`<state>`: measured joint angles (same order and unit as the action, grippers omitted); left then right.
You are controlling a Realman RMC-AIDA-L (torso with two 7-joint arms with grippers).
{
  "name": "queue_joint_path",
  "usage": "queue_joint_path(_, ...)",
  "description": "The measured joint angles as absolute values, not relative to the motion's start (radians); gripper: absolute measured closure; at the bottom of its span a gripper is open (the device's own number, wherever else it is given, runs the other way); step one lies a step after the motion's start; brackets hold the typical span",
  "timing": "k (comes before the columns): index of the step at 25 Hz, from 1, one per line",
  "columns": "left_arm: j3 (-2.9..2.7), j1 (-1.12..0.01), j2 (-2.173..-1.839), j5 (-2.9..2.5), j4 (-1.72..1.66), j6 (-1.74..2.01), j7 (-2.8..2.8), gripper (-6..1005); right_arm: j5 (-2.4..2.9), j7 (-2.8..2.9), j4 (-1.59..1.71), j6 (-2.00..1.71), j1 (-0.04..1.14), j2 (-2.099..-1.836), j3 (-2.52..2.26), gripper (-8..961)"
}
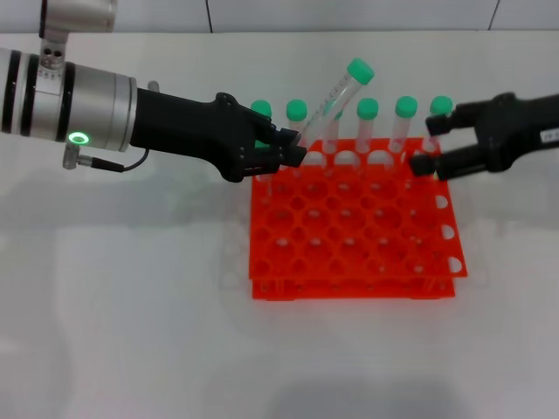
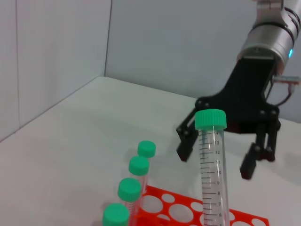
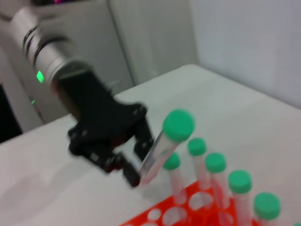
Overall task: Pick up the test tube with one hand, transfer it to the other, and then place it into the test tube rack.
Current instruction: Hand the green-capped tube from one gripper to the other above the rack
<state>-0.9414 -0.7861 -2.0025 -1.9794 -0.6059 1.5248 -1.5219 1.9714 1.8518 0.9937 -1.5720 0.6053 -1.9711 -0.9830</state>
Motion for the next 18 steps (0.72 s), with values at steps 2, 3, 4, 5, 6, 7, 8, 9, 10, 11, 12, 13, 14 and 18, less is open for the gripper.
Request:
queue_joint_path(2, -0.942, -0.786, -2.005, -1.979, -0.606, 1.524, -1.522, 774, 1.962, 1.873, 0.998, -1.582, 0.609, -1.971, -0.953, 131)
queue_joint_path(3, -0.942, -0.786, -2.006, -1.979, -0.606, 1.523, -1.522, 774, 1.957, 1.88, 1.001, -1.588, 0.61, -1.973, -0.939, 131)
queue_joint_path(4, -0.942, -0.786, -2.007, -1.979, -0.606, 1.523, -1.522, 773, 1.951, 1.886, 1.004, -1.593, 0.61, -1.974, -0.925, 131)
queue_joint_path(5, -0.942, -0.786, -2.007, -1.979, -0.606, 1.523, -1.522, 773, 1.941, 1.892, 1.006, -1.598, 0.608, -1.977, -0.912, 131)
queue_joint_path(6, -0.942, -0.786, -2.008, -1.979, -0.606, 1.523, -1.522, 772, 1.93, 1.895, 1.008, -1.603, 0.607, -1.979, -0.901, 131)
queue_joint_path(7, -0.942, -0.786, -2.008, -1.979, -0.606, 1.523, -1.522, 772, 1.919, 1.897, 1.008, -1.607, 0.604, -1.981, -0.892, 131)
queue_joint_path(8, -0.942, -0.785, -2.008, -1.979, -0.606, 1.523, -1.522, 771, 1.905, 1.898, 1.008, -1.61, 0.602, -1.983, -0.883, 131)
queue_joint_path(9, -0.942, -0.785, -2.008, -1.979, -0.606, 1.523, -1.522, 771, 1.888, 1.898, 1.004, -1.61, 0.599, -1.985, -0.874, 131)
queue_joint_path(10, -0.942, -0.785, -2.008, -1.979, -0.608, 1.522, -1.522, 770, 1.87, 1.898, 0.997, -1.61, 0.595, -1.988, -0.867, 132)
queue_joint_path(11, -0.942, -0.785, -2.009, -1.979, -0.609, 1.52, -1.522, 770, 1.846, 1.898, 0.989, -1.606, 0.591, -1.991, -0.861, 132)
queue_joint_path(12, -0.942, -0.786, -2.01, -1.979, -0.611, 1.516, -1.522, 769, 1.824, 1.896, 0.979, -1.602, 0.584, -1.997, -0.858, 132)
queue_joint_path(13, -0.942, -0.787, -2.012, -1.979, -0.612, 1.513, -1.522, 769, 1.803, 1.892, 0.968, -1.595, 0.58, -2.003, -0.857, 132)
queue_joint_path(14, -0.942, -0.789, -2.012, -1.979, -0.613, 1.51, -1.522, 769, 1.788, 1.886, 0.957, -1.589, 0.577, -2.007, -0.859, 133)
queue_joint_path(18, -0.942, -0.797, -2.019, -1.979, -0.614, 1.495, -1.521, 767, 1.712, 1.842, 0.896, -1.569, 0.576, -2.014, -0.884, 134)
